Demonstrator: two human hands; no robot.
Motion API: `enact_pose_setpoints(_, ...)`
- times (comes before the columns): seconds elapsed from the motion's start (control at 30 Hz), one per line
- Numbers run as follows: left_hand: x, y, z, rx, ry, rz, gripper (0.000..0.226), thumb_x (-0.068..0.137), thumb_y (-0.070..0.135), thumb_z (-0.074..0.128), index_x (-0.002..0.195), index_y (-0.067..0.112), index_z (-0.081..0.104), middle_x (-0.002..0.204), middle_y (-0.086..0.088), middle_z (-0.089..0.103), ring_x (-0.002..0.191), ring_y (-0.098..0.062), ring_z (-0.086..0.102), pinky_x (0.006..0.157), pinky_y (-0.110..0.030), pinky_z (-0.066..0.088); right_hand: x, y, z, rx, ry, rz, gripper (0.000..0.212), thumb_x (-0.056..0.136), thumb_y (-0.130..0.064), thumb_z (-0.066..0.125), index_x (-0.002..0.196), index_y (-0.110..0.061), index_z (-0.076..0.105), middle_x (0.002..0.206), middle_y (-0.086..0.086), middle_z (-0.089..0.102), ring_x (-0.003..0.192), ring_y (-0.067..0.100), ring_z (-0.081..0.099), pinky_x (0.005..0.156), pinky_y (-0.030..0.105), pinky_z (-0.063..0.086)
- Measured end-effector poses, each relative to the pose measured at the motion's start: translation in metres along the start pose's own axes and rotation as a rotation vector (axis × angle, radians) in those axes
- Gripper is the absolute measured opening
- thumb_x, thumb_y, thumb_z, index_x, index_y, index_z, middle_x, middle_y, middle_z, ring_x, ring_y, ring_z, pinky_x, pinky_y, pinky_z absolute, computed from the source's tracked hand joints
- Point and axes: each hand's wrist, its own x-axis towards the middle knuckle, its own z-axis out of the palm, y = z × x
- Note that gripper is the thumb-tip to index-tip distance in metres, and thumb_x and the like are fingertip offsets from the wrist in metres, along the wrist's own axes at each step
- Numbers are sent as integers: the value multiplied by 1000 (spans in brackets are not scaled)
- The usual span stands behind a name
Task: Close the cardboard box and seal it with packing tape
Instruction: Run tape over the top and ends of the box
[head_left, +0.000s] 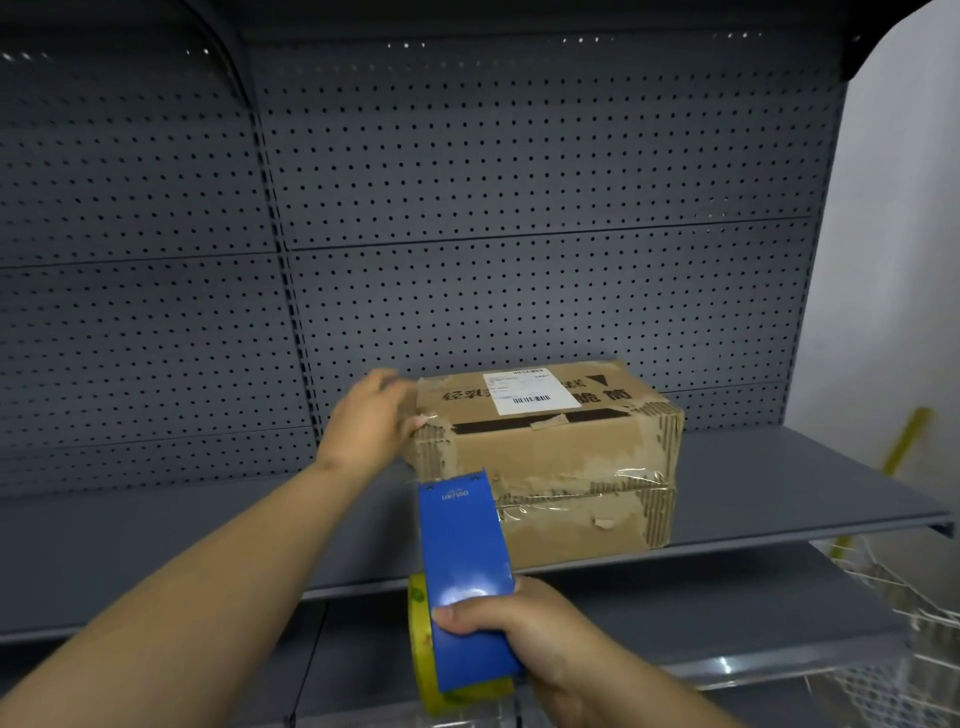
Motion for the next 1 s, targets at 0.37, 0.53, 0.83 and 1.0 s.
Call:
enact_pose_setpoints(0.37, -11, 7, 3, -136, -279, 164, 50, 94, 43, 44, 137, 17, 45, 145, -2, 44, 135, -16, 36, 108, -25, 26, -5, -7, -5, 64, -88, -32, 29, 54, -20, 75, 83, -16, 72, 77, -2, 74, 70, 13, 68, 66, 21, 51)
enact_pose_setpoints(0.53, 15, 6, 11, -148, -243, 168, 45, 96, 39, 42, 133, 16, 52, 140, 1, 50, 132, -13, 41, 106, -21, 25, 8, -24, -16, 82, -98, -35, 29, 55, -19, 73, 84, -15, 72, 79, 0, 74, 70, 14, 67, 67, 23, 52)
enact_pose_setpoints(0.83, 95, 1, 14, -212, -264, 18, 51, 98, 46, 32, 62, 11, 42, 63, -7, 45, 59, -19, 40, 57, -31, 29, 56, -85, -17, 86, -59, -104, 15, 71, -13, 72, 86, -13, 71, 79, 2, 73, 68, 16, 68, 73, 33, 56)
enact_pose_setpoints(1.0, 132, -4, 16, -251, -291, 18, 52, 98, 44, 33, 58, 11, 38, 56, -3, 39, 52, -16, 36, 52, -29, 27, 86, -103, -8, 36, 46, -98, 22, 67, -17, 74, 89, -14, 70, 78, 3, 72, 69, 20, 66, 75, 35, 54)
